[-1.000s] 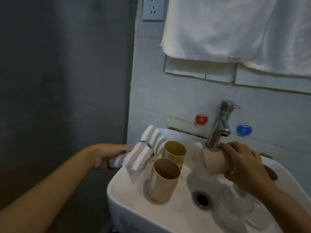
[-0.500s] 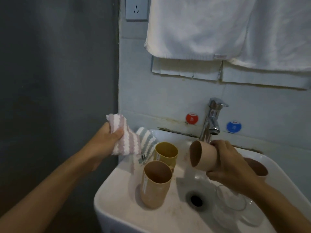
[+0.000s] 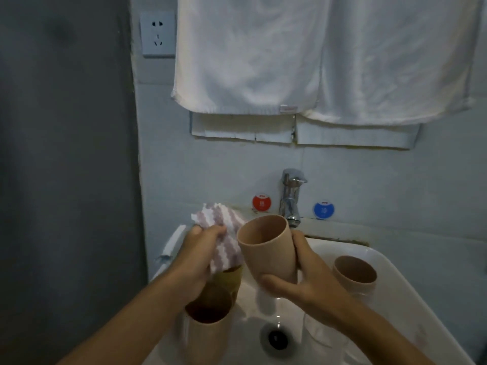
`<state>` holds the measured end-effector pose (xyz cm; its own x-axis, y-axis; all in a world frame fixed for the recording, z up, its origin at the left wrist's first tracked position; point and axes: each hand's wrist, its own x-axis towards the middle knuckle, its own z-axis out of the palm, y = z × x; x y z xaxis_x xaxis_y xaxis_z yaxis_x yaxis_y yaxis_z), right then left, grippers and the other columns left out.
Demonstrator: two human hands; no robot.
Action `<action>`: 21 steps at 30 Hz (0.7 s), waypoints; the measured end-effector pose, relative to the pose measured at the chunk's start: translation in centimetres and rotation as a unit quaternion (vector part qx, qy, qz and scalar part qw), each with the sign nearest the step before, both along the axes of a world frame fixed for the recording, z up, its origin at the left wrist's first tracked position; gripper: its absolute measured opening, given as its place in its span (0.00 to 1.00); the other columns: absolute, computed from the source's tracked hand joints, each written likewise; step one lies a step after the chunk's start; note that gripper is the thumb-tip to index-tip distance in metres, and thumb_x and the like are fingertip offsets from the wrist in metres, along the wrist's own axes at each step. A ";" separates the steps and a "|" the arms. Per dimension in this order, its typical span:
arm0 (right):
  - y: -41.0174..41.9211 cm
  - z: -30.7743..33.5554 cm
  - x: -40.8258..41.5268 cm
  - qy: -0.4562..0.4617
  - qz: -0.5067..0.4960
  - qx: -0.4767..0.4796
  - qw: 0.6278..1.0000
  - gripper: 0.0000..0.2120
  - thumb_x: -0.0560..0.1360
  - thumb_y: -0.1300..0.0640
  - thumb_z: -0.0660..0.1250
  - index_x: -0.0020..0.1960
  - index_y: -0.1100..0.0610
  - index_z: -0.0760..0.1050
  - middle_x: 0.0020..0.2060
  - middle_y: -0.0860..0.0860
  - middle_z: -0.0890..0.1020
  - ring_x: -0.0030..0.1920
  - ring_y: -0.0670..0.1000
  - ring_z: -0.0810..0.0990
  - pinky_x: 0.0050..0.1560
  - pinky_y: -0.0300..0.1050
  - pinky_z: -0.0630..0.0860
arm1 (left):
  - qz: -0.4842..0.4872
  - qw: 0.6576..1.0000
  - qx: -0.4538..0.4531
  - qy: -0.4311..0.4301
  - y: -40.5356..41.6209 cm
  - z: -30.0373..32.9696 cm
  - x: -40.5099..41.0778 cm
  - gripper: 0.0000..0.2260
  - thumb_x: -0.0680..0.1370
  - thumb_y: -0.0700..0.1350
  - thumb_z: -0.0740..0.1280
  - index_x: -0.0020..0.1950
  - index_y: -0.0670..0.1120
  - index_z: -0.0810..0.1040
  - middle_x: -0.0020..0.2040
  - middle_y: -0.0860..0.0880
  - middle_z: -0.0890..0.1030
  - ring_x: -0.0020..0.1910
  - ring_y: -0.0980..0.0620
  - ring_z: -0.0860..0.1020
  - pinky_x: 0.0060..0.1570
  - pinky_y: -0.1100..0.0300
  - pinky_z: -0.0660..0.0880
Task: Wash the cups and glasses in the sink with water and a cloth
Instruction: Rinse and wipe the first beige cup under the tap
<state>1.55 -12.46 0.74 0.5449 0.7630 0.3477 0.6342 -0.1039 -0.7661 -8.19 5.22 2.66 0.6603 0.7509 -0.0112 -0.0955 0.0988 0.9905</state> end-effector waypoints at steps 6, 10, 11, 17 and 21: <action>0.8 -0.6 -0.5 0.010 -0.024 0.066 0.998 0.31 0.66 0.39 0.76 0.63 0.36 0.64 0.52 0.36 0.77 0.51 0.39 0.80 0.46 0.40 0.82 | -0.087 0.984 -0.117 -0.101 -3.6 -0.5 1.6 0.16 0.84 0.49 0.57 0.54 0.42 0.81 0.44 0.41 0.83 0.42 0.46 0.82 0.43 0.52 0.81; 1.2 -0.8 -0.9 -0.011 -0.062 0.075 0.995 0.33 0.65 0.37 0.75 0.64 0.39 0.64 0.53 0.39 0.78 0.49 0.41 0.80 0.45 0.43 0.82 | -0.123 0.965 -0.193 -0.128 -3.2 -1.6 1.8 0.15 0.83 0.51 0.58 0.51 0.43 0.79 0.34 0.46 0.83 0.33 0.50 0.83 0.33 0.56 0.81; 1.4 -0.9 -0.9 -0.029 -0.082 0.069 0.994 0.34 0.64 0.35 0.75 0.65 0.38 0.63 0.53 0.39 0.77 0.50 0.41 0.79 0.46 0.43 0.82 | -0.131 0.962 -0.202 -0.131 -3.3 -1.7 1.8 0.14 0.82 0.52 0.58 0.49 0.44 0.78 0.33 0.48 0.84 0.30 0.51 0.83 0.30 0.58 0.81; 1.7 -1.4 -0.9 -0.092 -0.099 0.051 0.990 0.35 0.67 0.31 0.70 0.68 0.34 0.57 0.60 0.37 0.71 0.57 0.41 0.75 0.54 0.42 0.78 | -0.147 0.961 -0.189 -0.143 -3.3 -2.4 1.4 0.14 0.82 0.54 0.57 0.48 0.47 0.77 0.33 0.51 0.84 0.32 0.54 0.83 0.31 0.59 0.80; 1.2 -0.9 -1.3 0.001 0.018 -0.007 1.000 0.30 0.76 0.38 0.65 0.69 0.29 0.50 0.64 0.33 0.68 0.61 0.38 0.73 0.58 0.39 0.77 | -0.092 0.967 -0.179 -0.154 -2.5 -2.4 1.5 0.16 0.82 0.57 0.57 0.50 0.47 0.77 0.34 0.52 0.84 0.40 0.51 0.82 0.43 0.53 0.78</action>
